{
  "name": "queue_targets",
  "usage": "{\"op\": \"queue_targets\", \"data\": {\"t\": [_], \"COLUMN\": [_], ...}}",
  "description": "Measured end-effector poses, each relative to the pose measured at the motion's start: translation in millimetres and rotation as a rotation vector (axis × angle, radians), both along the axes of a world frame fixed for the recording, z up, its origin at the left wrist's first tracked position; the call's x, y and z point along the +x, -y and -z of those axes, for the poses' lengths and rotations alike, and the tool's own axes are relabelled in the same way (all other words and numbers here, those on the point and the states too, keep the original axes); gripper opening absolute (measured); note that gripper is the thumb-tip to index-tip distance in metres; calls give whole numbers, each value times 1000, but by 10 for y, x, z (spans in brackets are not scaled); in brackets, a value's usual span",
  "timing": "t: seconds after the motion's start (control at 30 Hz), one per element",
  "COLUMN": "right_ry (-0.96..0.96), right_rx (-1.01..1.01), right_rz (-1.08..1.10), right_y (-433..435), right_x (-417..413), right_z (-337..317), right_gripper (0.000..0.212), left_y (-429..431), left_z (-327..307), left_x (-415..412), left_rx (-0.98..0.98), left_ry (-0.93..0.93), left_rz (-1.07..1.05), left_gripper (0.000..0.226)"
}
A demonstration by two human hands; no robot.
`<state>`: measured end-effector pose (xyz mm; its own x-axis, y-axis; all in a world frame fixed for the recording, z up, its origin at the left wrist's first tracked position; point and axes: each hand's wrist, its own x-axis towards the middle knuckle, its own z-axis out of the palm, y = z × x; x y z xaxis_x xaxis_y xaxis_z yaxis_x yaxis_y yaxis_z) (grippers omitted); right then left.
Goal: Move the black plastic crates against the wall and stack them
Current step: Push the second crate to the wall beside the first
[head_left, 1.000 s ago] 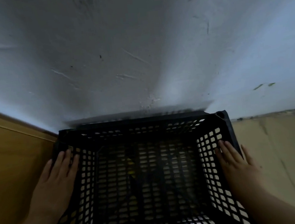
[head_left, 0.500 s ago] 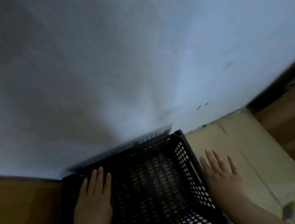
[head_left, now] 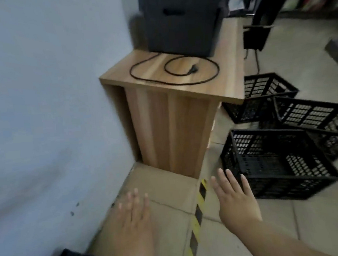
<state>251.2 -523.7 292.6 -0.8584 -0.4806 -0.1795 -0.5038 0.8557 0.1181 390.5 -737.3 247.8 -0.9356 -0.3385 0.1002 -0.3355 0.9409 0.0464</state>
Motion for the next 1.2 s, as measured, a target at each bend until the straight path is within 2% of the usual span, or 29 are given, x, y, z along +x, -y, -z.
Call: {"op": "queue_targets", "data": {"t": [0.1, 0.23, 0.27, 0.33, 0.47, 0.77, 0.83, 0.93, 1.03, 1.1, 1.17, 1.2], "right_ry": [-152, -100, -161, -98, -87, -58, -18, 44, 101, 156, 207, 217], "right_rx": [-88, -34, -49, 28, 61, -22, 17, 71, 89, 112, 159, 166], "right_rz": [29, 217, 236, 320, 373, 340, 323, 305, 288, 279, 288, 288], "right_y": [-1048, -2626, -3003, -3609, -4416, -4787, -4782, -4745, -4684, -4642, -4614, -4611], "right_x": [-659, -1341, -1484, -1687, -2073, -3076, -3374, -3868, -4394, -4728, -5041, -5177], "right_z": [-30, -185, -188, -217, -148, 220, 343, 585, 910, 1197, 1547, 1740], "right_gripper": [69, 86, 81, 68, 67, 71, 73, 74, 67, 60, 68, 63], "left_y": [-1000, -2334, -2606, -3101, -3692, -3892, -3840, -3758, -3626, -3544, -3470, -3426], "left_z": [-159, -113, -73, -62, -20, 295, 421, 695, 1052, 1334, 1641, 1795], "left_x": [-924, -1992, -2223, -2611, -3179, -4218, -4460, -4863, -5261, -5503, -5739, -5846], "left_rx": [-19, -99, -129, -147, -161, -225, -227, -241, -226, -238, -261, -272], "left_ry": [20, 98, 122, 150, 98, 265, 289, 313, 353, 387, 456, 487], "left_rz": [146, 292, 309, 305, 229, 137, 116, 106, 83, 76, 95, 96], "left_gripper": [64, 61, 59, 62, 71, 72, 73, 73, 71, 70, 72, 73]}}
